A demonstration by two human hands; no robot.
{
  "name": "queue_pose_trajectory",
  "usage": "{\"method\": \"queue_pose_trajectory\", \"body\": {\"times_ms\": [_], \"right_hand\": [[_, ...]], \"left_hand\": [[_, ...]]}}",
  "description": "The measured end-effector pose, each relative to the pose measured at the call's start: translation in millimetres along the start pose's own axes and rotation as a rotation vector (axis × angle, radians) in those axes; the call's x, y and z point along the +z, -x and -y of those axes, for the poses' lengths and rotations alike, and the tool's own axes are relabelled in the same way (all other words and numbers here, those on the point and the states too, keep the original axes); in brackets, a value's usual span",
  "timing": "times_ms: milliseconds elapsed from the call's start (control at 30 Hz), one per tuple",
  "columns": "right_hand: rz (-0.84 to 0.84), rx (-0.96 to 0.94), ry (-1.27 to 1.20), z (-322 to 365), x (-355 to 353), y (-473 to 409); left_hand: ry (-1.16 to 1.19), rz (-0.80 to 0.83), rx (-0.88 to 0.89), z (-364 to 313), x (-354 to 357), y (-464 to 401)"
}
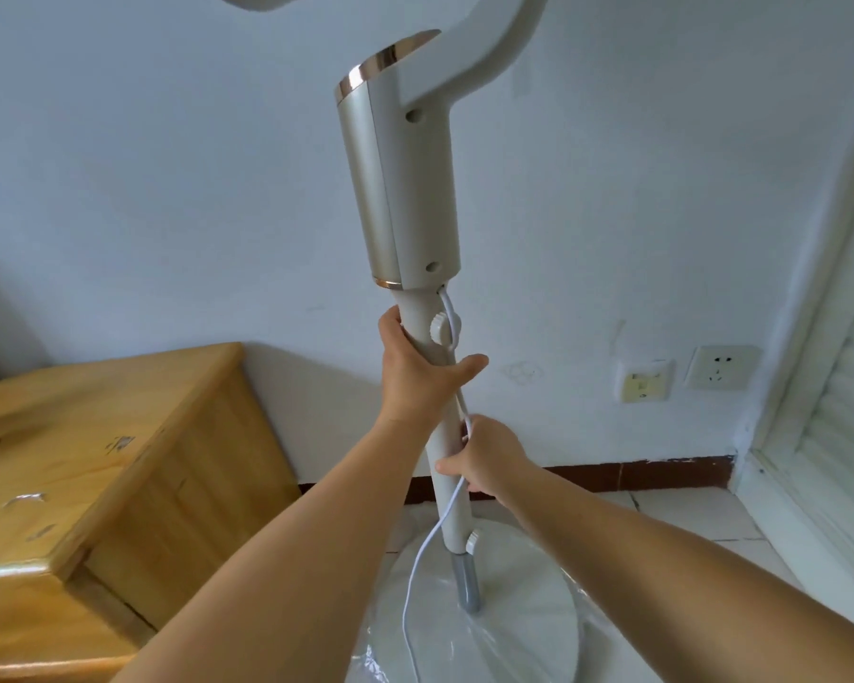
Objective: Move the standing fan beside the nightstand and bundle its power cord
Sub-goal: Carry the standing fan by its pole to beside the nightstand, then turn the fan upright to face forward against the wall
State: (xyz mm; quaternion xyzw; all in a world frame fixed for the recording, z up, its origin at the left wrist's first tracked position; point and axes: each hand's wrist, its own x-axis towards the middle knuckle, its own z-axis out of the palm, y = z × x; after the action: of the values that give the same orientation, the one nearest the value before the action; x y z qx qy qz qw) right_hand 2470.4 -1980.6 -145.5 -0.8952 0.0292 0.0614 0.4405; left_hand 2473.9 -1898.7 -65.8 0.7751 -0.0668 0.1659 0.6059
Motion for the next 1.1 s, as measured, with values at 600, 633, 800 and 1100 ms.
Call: {"method": "queue_pose_trajectory", "body": {"times_ms": [600, 633, 800, 1100], "right_hand": [[-0.421, -0.06, 0.03, 42.9, -17.6, 57.9], [-0.451, -0.067, 0.051, 51.0, -18.3, 55.8], [-0.538, -0.029, 0.032, 83.1, -13.2, 38.5], [-0.548, -0.056, 0.144, 74.7, 9.6, 11.2]], "left_hand": [[0.054, 0.101, -0.041, 5.3, -41.0, 44.9], [0.047, 0.106, -0.033, -0.6, -44.1, 38.8], [0.001, 0.195, -0.052, -19.8, -54.8, 9.6], [0.051, 0.396, -0.123, -22.0, -44.8, -11.7]]}}
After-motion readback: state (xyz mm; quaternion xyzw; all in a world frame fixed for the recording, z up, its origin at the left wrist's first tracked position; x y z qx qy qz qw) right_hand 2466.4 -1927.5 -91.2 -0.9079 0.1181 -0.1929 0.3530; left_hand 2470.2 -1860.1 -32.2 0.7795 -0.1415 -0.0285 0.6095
